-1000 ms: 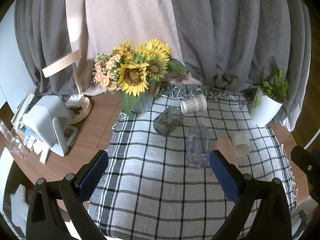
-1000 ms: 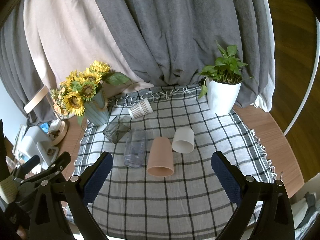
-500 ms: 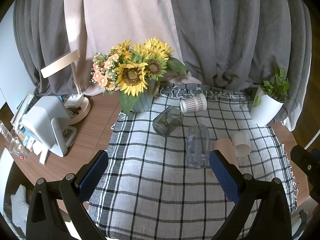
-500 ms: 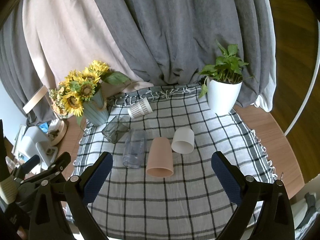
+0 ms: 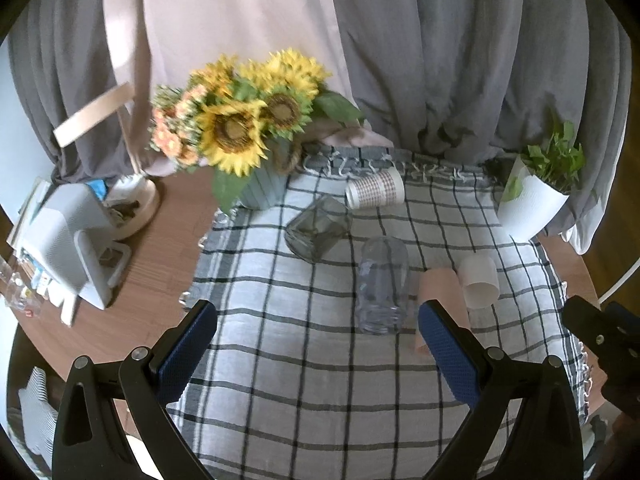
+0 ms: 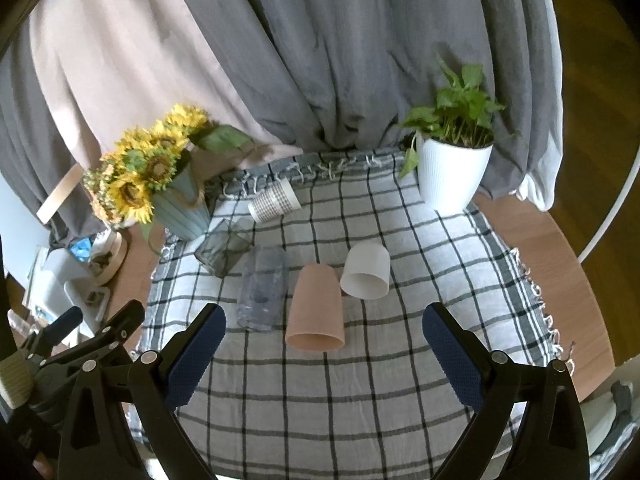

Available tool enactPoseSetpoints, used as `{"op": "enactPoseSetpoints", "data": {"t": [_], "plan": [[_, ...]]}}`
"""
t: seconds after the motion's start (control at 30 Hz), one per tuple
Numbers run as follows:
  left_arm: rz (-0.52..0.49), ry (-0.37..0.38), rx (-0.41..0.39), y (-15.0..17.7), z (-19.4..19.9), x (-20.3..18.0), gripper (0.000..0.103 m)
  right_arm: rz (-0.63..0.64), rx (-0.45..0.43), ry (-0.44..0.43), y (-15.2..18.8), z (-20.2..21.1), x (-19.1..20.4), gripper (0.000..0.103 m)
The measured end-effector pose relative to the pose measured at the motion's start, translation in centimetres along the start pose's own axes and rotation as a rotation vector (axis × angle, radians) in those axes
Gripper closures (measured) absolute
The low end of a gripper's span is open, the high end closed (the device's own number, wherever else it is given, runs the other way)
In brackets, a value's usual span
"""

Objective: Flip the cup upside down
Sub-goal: 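Move the right gripper to the white cup and close around it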

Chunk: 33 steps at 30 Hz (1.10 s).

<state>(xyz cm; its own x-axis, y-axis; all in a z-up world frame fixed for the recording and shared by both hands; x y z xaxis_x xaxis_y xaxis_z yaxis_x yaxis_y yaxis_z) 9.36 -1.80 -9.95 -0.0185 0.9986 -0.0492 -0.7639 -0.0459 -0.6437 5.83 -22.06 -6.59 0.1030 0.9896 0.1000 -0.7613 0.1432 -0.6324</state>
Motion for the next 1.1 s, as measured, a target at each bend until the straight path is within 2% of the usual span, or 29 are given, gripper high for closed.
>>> {"op": "enactPoseSetpoints", "data": {"t": [0.23,0.47,0.6,0.87,1.1], "plan": [[0.015,0.011,0.093,-0.1,-4.1,-2.8,0.0,-0.082,0.151,-0.039,-0.8,-5.5,-2.4,0.004],[0.003,-0.03,0.159,-0.2,-8.3,-4.7,0.0,-0.112,0.304,-0.058,-1.5,-12.1,-3.6,0.005],[0.011,-0.048,0.199,0.0,-10.3,-5.2,0.0,-0.12,0.363,-0.057,-1.6,-15.4,-4.0,0.006],[0.021,-0.064,0.251,0.5,-12.7,-6.2,0.0,-0.208,0.472,-0.081,-1.1,-21.2,-5.2,0.014],[0.031,-0.08,0.271,0.9,-13.6,-6.1,0.0,-0.241,0.517,-0.085,-0.3,-23.8,-5.3,0.022]]}}
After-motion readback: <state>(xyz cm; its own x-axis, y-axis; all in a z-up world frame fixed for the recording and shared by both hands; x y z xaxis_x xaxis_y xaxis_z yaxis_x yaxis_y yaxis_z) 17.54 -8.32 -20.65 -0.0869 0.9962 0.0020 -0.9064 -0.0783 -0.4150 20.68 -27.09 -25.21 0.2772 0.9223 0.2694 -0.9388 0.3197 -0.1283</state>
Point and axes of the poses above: each gripper's, at about its wrist camera, not at the fingertips, and z roughly against the way its jaws point, x to its left, y to its underside, the point moved 10 cm from there along -z, roughly the way its jaws point, and after that the axes turned 3 degrees about z, right-handed, at the moved point
